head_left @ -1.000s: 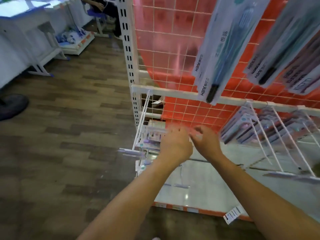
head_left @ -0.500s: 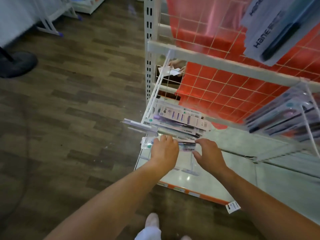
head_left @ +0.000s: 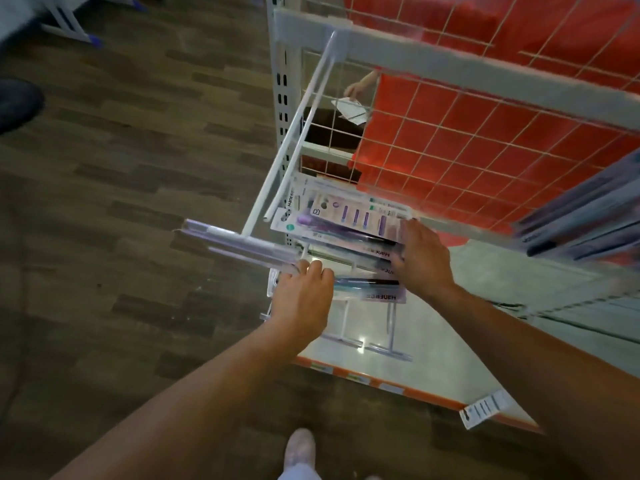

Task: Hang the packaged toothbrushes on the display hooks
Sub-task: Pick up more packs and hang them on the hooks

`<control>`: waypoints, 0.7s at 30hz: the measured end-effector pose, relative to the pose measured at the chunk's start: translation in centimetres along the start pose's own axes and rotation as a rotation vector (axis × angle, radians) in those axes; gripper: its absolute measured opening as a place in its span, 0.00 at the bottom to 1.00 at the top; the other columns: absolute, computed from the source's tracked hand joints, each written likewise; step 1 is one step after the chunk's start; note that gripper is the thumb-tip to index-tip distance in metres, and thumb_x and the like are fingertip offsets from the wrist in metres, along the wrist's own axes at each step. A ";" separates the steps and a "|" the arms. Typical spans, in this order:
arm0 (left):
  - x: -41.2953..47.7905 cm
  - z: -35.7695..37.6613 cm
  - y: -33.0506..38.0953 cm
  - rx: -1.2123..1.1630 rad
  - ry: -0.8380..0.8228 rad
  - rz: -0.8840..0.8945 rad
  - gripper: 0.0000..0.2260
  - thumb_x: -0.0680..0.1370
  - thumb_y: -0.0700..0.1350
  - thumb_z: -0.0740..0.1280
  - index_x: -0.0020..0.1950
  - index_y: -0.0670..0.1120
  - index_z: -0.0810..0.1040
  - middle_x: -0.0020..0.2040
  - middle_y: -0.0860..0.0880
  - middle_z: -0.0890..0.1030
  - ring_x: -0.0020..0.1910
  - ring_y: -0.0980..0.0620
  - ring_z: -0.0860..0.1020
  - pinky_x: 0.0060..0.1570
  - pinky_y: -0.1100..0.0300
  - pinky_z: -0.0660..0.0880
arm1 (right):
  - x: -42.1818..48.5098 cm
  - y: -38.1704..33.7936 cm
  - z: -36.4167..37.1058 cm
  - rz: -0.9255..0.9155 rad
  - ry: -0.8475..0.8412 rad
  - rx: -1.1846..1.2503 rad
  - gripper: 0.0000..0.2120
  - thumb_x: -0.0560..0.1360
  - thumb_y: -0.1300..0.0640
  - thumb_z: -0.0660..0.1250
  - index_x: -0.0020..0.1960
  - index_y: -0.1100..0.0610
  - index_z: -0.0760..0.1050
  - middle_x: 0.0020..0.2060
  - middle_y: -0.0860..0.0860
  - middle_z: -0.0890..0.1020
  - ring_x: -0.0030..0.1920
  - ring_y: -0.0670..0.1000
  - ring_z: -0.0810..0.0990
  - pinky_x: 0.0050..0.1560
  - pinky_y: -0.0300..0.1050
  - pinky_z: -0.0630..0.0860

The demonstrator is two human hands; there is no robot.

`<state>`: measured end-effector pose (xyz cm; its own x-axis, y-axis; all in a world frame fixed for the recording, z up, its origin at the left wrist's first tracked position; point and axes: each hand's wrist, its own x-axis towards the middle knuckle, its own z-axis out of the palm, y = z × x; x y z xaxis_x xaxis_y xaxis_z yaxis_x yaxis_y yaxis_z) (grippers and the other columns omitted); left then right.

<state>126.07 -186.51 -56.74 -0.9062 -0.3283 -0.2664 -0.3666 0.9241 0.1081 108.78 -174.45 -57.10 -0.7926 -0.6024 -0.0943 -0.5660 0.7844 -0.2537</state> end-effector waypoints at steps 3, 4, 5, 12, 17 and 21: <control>0.3 1.0 0.0 0.003 0.008 0.030 0.19 0.77 0.45 0.66 0.67 0.45 0.67 0.65 0.46 0.73 0.66 0.43 0.69 0.63 0.49 0.71 | 1.4 0.6 0.4 0.033 -0.080 -0.038 0.30 0.73 0.56 0.66 0.72 0.55 0.61 0.68 0.56 0.69 0.69 0.59 0.67 0.64 0.62 0.69; 0.4 1.2 0.0 -0.010 0.020 0.038 0.19 0.77 0.45 0.66 0.67 0.46 0.67 0.64 0.46 0.73 0.64 0.44 0.69 0.62 0.50 0.71 | 1.9 0.8 0.6 0.058 -0.122 -0.051 0.32 0.73 0.56 0.67 0.73 0.54 0.59 0.70 0.56 0.67 0.70 0.59 0.64 0.65 0.63 0.67; 0.5 1.5 0.0 -0.027 0.035 0.042 0.19 0.77 0.44 0.66 0.67 0.46 0.67 0.64 0.47 0.73 0.64 0.45 0.69 0.62 0.50 0.71 | 2.2 1.1 0.7 0.071 -0.160 -0.062 0.33 0.73 0.55 0.67 0.74 0.54 0.57 0.71 0.55 0.65 0.72 0.58 0.62 0.67 0.64 0.65; 1.7 2.2 0.3 -0.019 0.067 0.029 0.20 0.76 0.43 0.66 0.67 0.46 0.68 0.63 0.47 0.75 0.63 0.45 0.71 0.61 0.50 0.69 | 2.6 1.6 0.9 0.075 -0.207 -0.156 0.31 0.72 0.57 0.68 0.72 0.54 0.60 0.67 0.57 0.67 0.68 0.61 0.64 0.65 0.62 0.64; 2.0 2.4 0.3 0.035 0.079 0.018 0.16 0.77 0.43 0.66 0.64 0.46 0.69 0.60 0.47 0.75 0.59 0.47 0.72 0.59 0.51 0.70 | 2.0 2.6 0.8 0.058 -0.163 -0.127 0.28 0.70 0.64 0.67 0.68 0.55 0.66 0.64 0.58 0.69 0.65 0.62 0.67 0.60 0.59 0.67; 2.1 2.5 0.4 0.024 0.087 0.017 0.18 0.77 0.43 0.66 0.66 0.46 0.69 0.63 0.47 0.74 0.60 0.47 0.71 0.61 0.51 0.70 | 1.2 3.6 0.8 0.031 -0.037 0.131 0.23 0.71 0.66 0.64 0.66 0.60 0.70 0.62 0.61 0.72 0.62 0.61 0.69 0.59 0.52 0.68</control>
<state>124.52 -186.36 -59.66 -0.9275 -0.3274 -0.1805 -0.3468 0.9338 0.0884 105.94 -172.46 -58.95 -0.7988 -0.5854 -0.1384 -0.5054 0.7779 -0.3734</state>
